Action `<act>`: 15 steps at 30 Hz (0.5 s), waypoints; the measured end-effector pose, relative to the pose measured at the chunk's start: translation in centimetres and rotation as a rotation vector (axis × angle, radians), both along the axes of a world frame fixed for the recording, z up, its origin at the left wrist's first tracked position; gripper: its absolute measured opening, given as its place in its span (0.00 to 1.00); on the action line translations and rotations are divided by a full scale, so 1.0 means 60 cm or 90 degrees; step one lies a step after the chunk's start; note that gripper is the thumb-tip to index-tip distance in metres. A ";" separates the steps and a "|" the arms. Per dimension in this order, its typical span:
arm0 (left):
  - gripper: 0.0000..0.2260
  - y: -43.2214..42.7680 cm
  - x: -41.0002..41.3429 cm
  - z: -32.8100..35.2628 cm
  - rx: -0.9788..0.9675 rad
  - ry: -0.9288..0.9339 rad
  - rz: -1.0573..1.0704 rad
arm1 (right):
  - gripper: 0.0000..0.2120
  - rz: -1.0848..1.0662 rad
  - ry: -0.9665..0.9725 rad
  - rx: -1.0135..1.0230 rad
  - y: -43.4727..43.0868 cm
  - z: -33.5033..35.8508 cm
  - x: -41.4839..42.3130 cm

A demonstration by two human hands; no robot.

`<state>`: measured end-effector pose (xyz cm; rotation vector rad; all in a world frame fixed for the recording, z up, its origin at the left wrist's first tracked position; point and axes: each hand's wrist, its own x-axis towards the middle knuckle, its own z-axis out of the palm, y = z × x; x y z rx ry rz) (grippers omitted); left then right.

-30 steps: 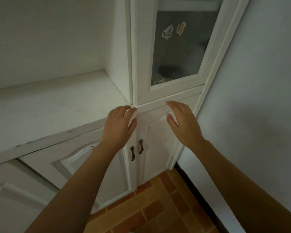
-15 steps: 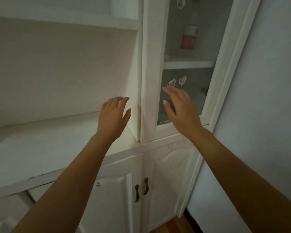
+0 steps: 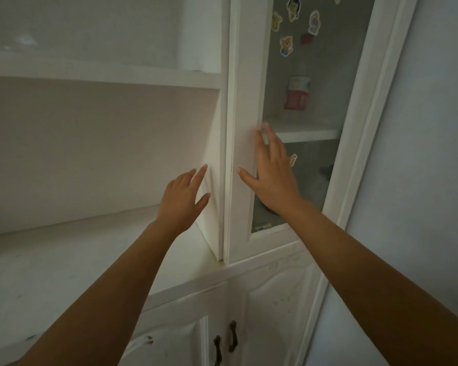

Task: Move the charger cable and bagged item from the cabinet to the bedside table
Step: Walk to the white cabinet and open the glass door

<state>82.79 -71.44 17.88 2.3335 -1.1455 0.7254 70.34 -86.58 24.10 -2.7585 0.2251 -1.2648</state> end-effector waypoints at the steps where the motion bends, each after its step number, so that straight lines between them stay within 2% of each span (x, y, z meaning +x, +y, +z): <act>1: 0.28 -0.003 0.007 -0.001 0.011 -0.006 -0.011 | 0.39 -0.002 0.002 0.001 -0.003 0.001 0.008; 4: 0.31 -0.008 0.023 -0.009 0.032 -0.006 -0.042 | 0.44 -0.002 0.011 0.005 -0.005 0.000 0.020; 15: 0.33 -0.018 0.047 -0.035 0.011 0.056 -0.169 | 0.52 -0.023 -0.014 0.025 0.001 -0.011 0.049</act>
